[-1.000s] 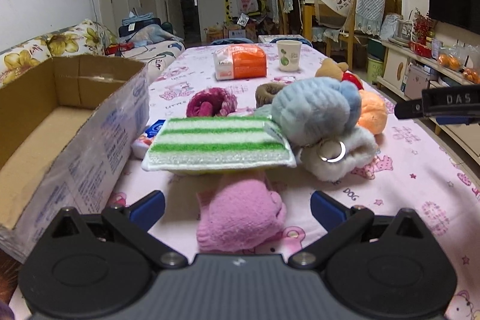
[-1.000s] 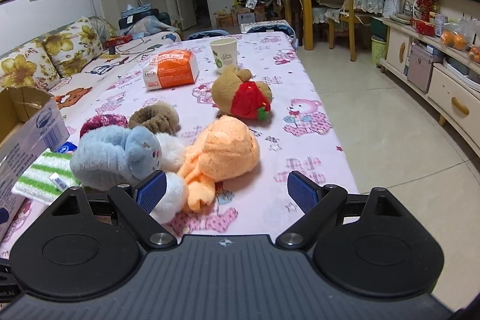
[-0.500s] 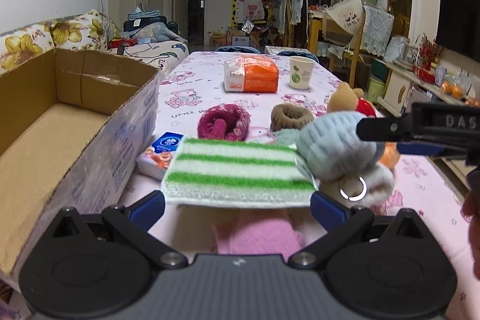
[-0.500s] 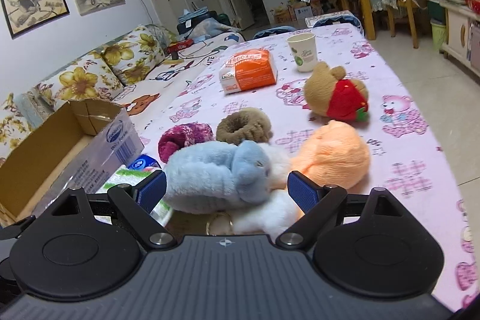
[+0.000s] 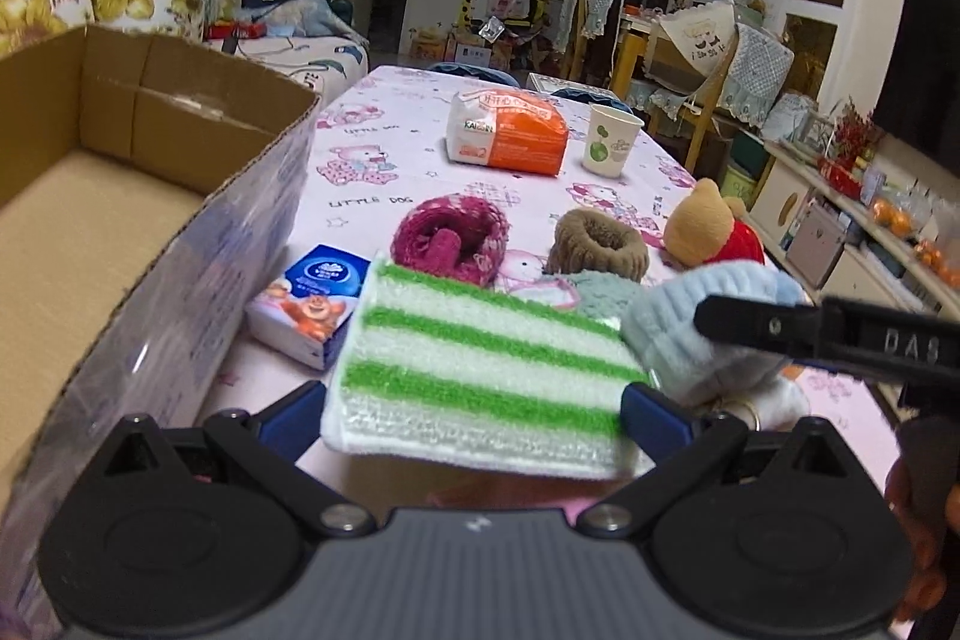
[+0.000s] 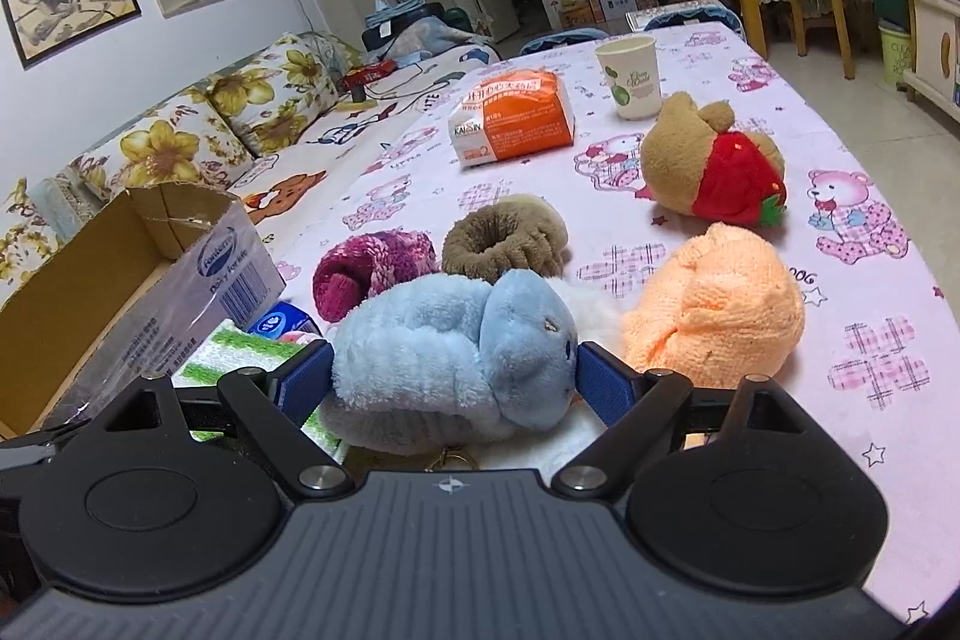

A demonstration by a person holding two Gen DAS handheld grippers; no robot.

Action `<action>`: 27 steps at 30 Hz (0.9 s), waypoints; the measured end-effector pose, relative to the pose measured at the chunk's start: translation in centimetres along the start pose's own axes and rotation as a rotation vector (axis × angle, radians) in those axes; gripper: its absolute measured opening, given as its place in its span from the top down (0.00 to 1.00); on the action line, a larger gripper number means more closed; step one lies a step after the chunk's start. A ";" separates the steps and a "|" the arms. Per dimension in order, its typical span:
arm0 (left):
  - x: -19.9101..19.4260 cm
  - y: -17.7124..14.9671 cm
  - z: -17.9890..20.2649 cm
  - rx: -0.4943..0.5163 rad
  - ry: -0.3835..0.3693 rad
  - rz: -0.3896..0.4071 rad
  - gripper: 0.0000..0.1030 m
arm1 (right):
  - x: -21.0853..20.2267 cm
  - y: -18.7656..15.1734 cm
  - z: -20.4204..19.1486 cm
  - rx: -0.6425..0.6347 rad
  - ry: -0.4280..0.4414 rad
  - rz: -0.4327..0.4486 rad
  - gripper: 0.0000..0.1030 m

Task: Organize soft objects
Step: 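Close left tool on green striped cloth while right tool closes on blue plush, then lift and carry the cloth with left tool while right tool carries the plush to the box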

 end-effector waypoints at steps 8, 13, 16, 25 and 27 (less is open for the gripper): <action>0.9 1.0 -0.9 -0.081 -0.018 0.009 0.28 | 0.0 -0.1 -0.1 0.010 -0.015 0.016 0.10; 1.1 1.6 -1.1 -0.067 0.015 0.037 0.45 | 0.1 0.0 -0.3 0.006 -0.021 0.019 0.20; 0.7 1.8 -1.3 -0.077 0.024 0.049 0.56 | 0.1 0.0 0.0 0.007 -0.030 0.024 0.32; -1.4 2.6 -1.2 -0.058 0.010 0.123 0.74 | -0.7 0.0 -0.5 -0.029 -0.075 0.060 0.44; -1.8 2.7 -1.4 -0.065 0.003 0.133 0.75 | -1.1 0.2 -0.7 -0.041 -0.091 0.082 0.44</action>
Point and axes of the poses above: each gripper's, at about its wrist camera, not at the fingertips, and x roughly the way its jaws point, z to its right, y to its top, the point moved 2 cm from there along x, roughly the way its jaws point, and after that the axes turned 4 degrees about x, right-handed, at the moved point
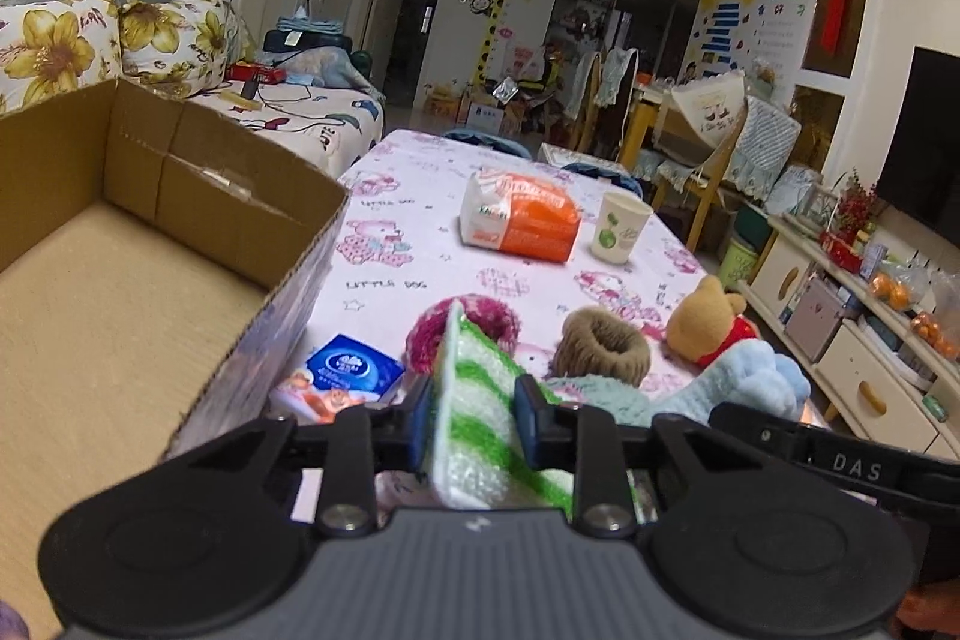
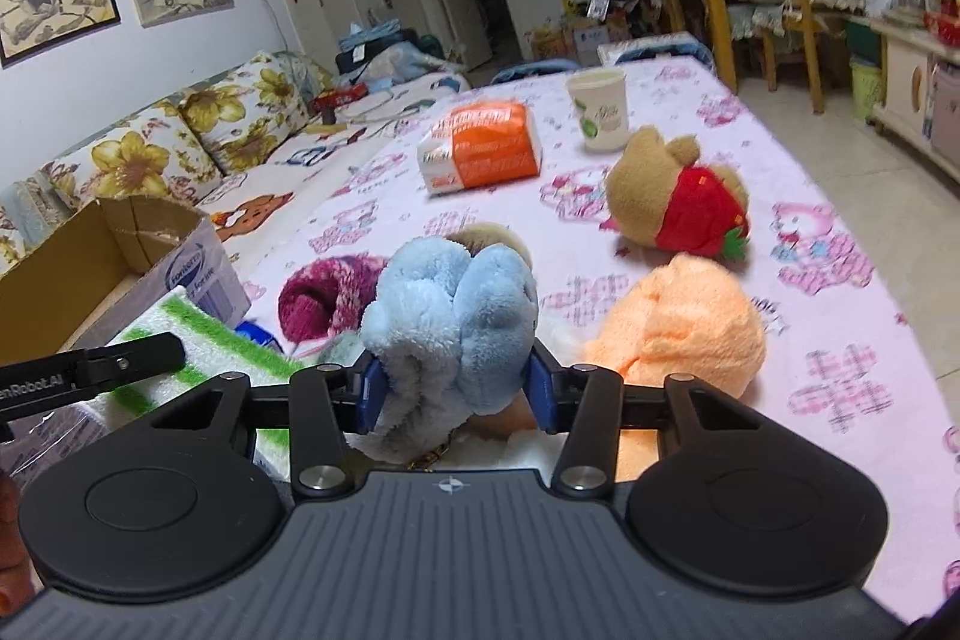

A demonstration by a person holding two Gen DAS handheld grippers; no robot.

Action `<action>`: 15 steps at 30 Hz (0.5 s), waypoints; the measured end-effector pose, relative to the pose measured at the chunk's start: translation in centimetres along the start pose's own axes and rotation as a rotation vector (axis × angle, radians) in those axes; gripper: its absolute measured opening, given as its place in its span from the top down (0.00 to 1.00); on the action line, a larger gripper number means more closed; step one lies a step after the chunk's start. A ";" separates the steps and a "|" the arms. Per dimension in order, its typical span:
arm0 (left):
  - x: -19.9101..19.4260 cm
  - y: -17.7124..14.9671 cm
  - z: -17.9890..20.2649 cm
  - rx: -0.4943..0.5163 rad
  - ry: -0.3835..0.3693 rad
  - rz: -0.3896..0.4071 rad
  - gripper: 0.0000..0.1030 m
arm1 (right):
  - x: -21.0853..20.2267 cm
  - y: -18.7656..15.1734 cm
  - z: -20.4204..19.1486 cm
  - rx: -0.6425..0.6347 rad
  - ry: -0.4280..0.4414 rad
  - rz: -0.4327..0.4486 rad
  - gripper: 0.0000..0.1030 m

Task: Organize soft objects
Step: 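Lift and carry the cloth with left tool while right tool carries the plush to the box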

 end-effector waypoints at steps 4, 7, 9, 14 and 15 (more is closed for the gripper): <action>-0.7 0.4 -0.6 -0.027 -0.008 0.020 0.78 | -0.8 0.6 -0.4 -0.011 -0.012 0.034 0.44; -1.4 0.8 -0.9 -0.043 -0.011 0.044 0.80 | -1.3 0.9 -0.9 -0.031 -0.019 0.061 0.44; -1.8 1.0 -1.3 -0.053 -0.014 0.058 0.81 | -1.5 1.0 -1.2 -0.038 -0.018 0.068 0.44; -3.0 1.7 -2.0 -0.066 -0.014 0.090 0.81 | -1.5 1.0 -2.1 -0.052 -0.007 0.071 0.44; -3.1 1.8 -2.1 -0.071 -0.016 0.094 0.82 | -1.5 1.0 -2.3 -0.051 -0.001 0.072 0.44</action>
Point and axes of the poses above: each gripper's, at about its wrist camera, not at the fingertips, and x roughly the way its jaws point, z to its right, y to its top, the point moved 2 cm from there along x, roughly the way its jaws point, and after that the axes turned 4 degrees about x, right-handed, at the moved point
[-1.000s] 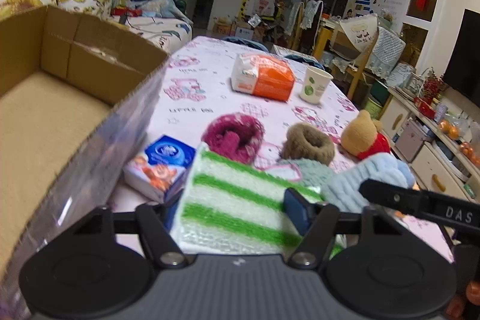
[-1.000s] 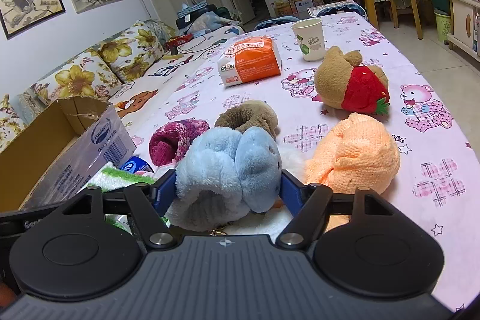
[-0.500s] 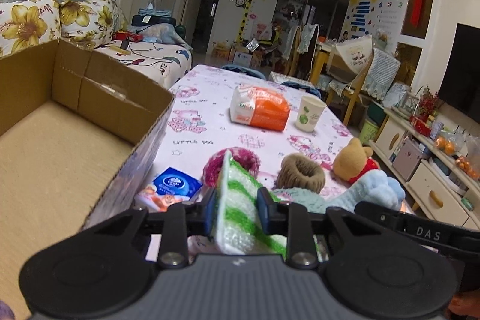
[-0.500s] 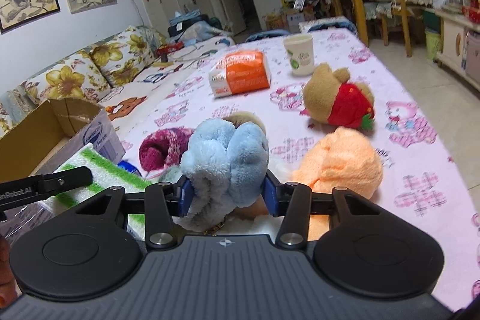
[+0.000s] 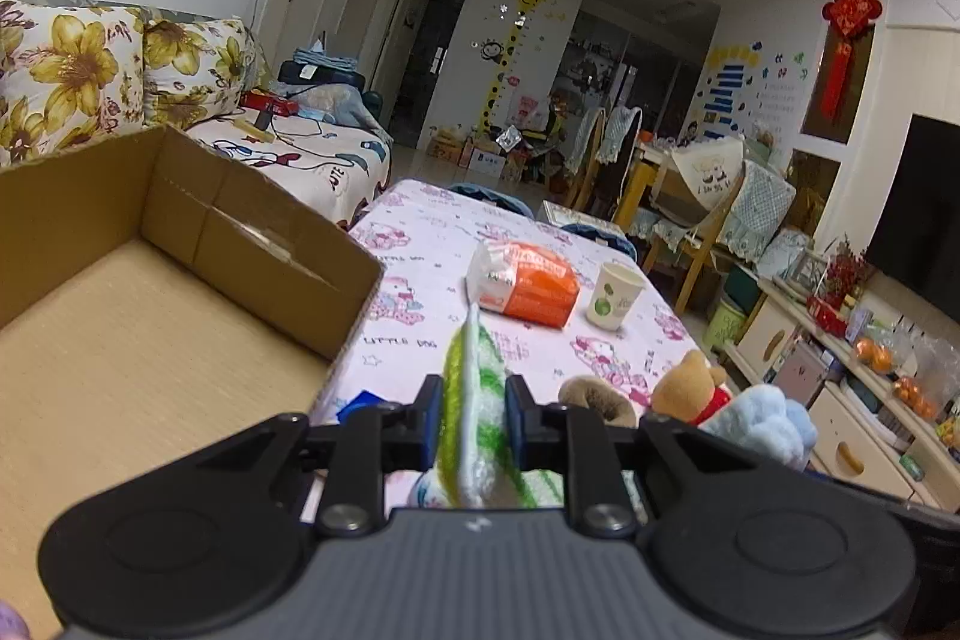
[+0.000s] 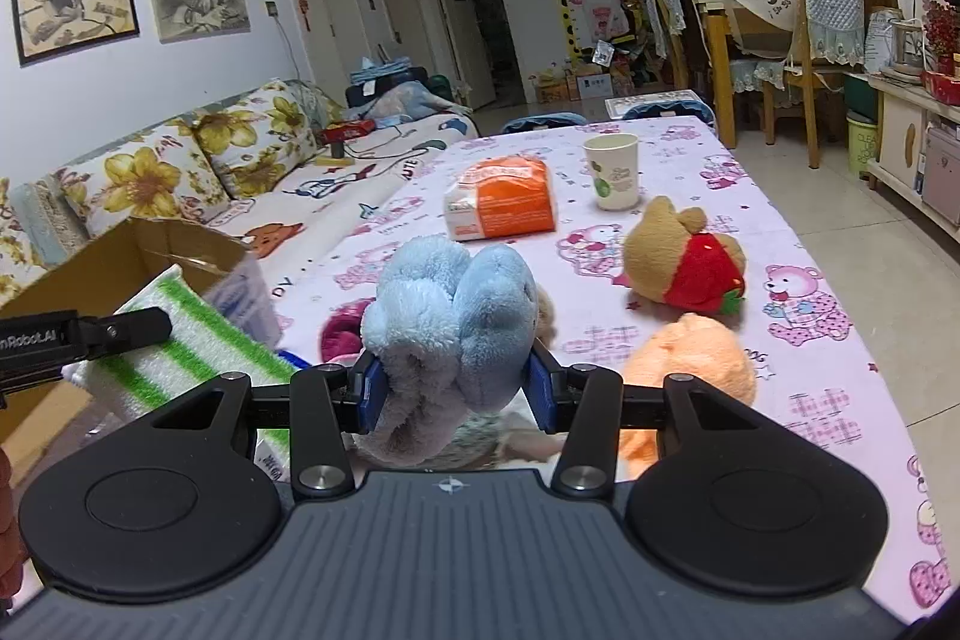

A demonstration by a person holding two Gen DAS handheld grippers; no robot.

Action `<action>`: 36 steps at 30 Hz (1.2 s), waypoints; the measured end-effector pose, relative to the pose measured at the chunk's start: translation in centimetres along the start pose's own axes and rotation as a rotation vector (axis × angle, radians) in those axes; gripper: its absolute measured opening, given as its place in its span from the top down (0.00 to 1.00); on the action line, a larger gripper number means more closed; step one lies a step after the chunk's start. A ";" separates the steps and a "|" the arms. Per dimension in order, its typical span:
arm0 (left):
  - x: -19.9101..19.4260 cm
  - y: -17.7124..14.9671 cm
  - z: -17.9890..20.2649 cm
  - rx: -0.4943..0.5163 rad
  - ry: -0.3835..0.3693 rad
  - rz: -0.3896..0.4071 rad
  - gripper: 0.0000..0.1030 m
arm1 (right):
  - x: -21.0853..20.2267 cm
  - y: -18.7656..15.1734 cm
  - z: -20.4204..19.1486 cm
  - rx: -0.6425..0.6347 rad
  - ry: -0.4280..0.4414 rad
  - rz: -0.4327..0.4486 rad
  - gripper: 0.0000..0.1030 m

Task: Organize soft objects
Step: 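Lift and carry the cloth with left tool while right tool carries the plush to the box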

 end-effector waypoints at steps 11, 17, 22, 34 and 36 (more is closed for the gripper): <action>-2.9 1.9 -2.3 -0.056 0.014 0.089 0.82 | 0.4 0.3 -3.6 -0.028 0.105 0.011 0.44; -4.6 2.8 -4.6 -0.104 0.066 0.150 0.82 | 1.2 0.4 -5.4 0.000 0.203 -0.016 0.44; -5.4 3.1 -6.2 -0.118 0.162 0.188 0.82 | 1.8 0.4 -7.8 0.005 0.288 -0.036 0.44; -6.1 3.3 -10.8 -0.206 0.369 0.201 0.83 | 5.6 -1.0 -14.0 -0.082 0.434 -0.188 0.36; -6.0 3.2 -11.5 -0.222 0.383 0.192 0.83 | 6.1 -1.4 -14.4 -0.092 0.429 -0.222 0.24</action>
Point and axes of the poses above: each gripper's, at about its wrist camera, not at the fingertips, and x roughly the way its jaws point, z to its right, y to its top, the point moved 2 cm from there along x, roughly the way its jaws point, and after that the axes turned 4 degrees about x, right-handed, at the moved point
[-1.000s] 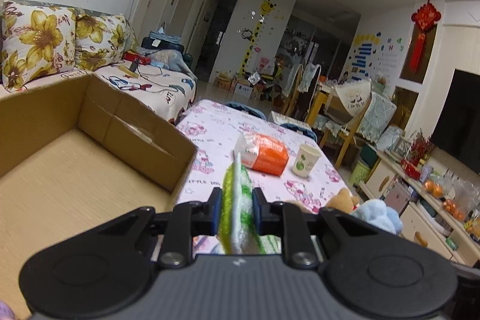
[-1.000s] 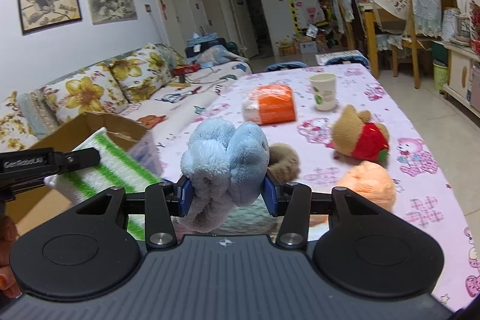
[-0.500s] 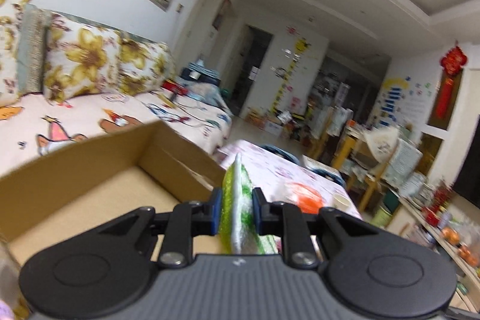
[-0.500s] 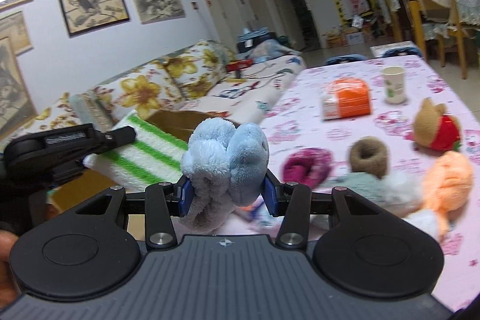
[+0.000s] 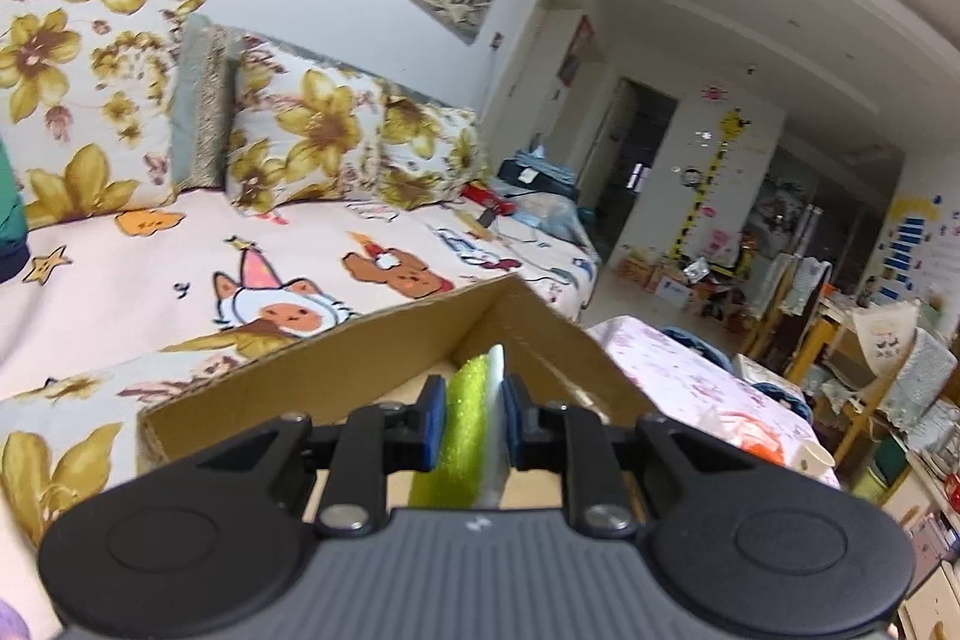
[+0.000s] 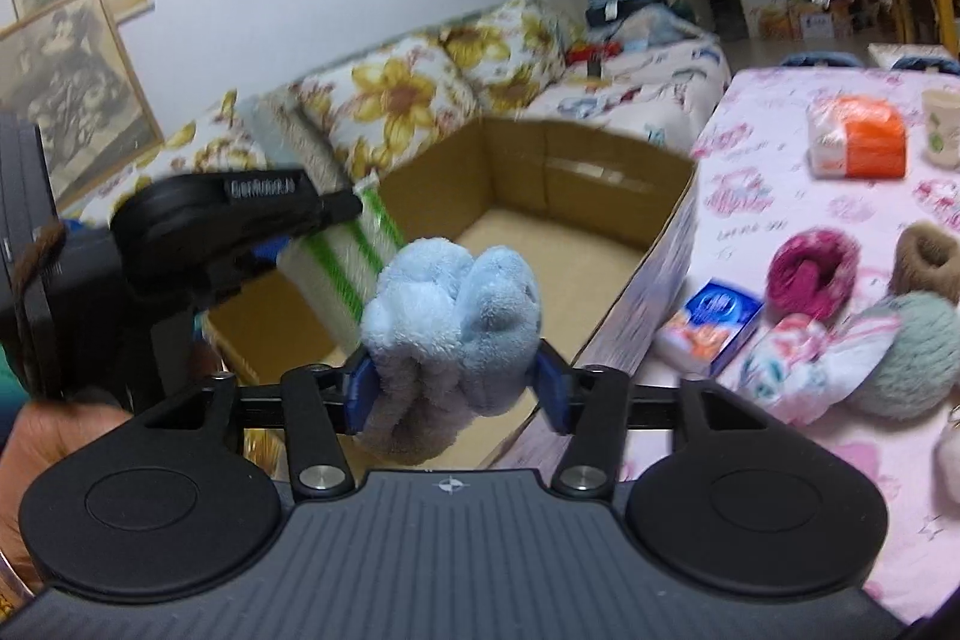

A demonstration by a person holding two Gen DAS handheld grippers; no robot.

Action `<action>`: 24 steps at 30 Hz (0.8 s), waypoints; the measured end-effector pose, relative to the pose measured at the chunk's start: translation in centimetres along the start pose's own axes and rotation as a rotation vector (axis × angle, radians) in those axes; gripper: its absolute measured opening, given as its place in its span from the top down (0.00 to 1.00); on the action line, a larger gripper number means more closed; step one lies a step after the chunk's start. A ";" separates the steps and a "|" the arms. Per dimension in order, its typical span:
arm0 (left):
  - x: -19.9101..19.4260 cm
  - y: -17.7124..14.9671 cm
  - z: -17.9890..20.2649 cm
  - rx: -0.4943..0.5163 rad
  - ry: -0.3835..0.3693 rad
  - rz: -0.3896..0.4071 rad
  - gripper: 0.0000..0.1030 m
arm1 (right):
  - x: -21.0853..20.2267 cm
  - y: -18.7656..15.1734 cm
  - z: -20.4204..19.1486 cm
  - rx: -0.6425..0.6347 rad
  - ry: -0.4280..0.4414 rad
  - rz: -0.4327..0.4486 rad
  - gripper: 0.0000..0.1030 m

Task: Organize soft objects
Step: 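Lift and carry the cloth with left tool while right tool carries the plush to the box, then open left tool over the box while right tool releases the blue plush, then move both tools back from the box to the table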

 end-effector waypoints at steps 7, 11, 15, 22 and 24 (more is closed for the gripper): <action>0.2 -0.2 -0.4 0.006 0.036 -0.005 0.62 | -1.0 -0.1 0.4 0.003 -0.014 0.019 0.02; -0.1 -0.5 0.1 0.022 0.045 0.014 0.41 | -3.0 0.0 1.1 0.033 -0.040 0.077 0.00; -0.2 -0.9 0.8 0.058 0.028 0.035 0.18 | -5.0 0.1 2.6 0.055 -0.116 0.131 0.00; -1.0 -1.9 2.7 0.163 0.001 0.094 0.01 | -6.3 -0.7 4.9 0.083 -0.236 0.195 0.00; -0.9 -2.1 3.4 0.193 -0.011 0.091 0.01 | -6.6 -1.0 5.4 0.084 -0.258 0.204 0.00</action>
Point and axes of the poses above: each gripper's, at about its wrist camera, not at the fingertips, and x roughly the way its jaws point, z to its right, y to its top, the point moved 2 cm from there along x, roughly the way its jaws point, and after that the axes turned 4 degrees about x, right-handed, at the moved point
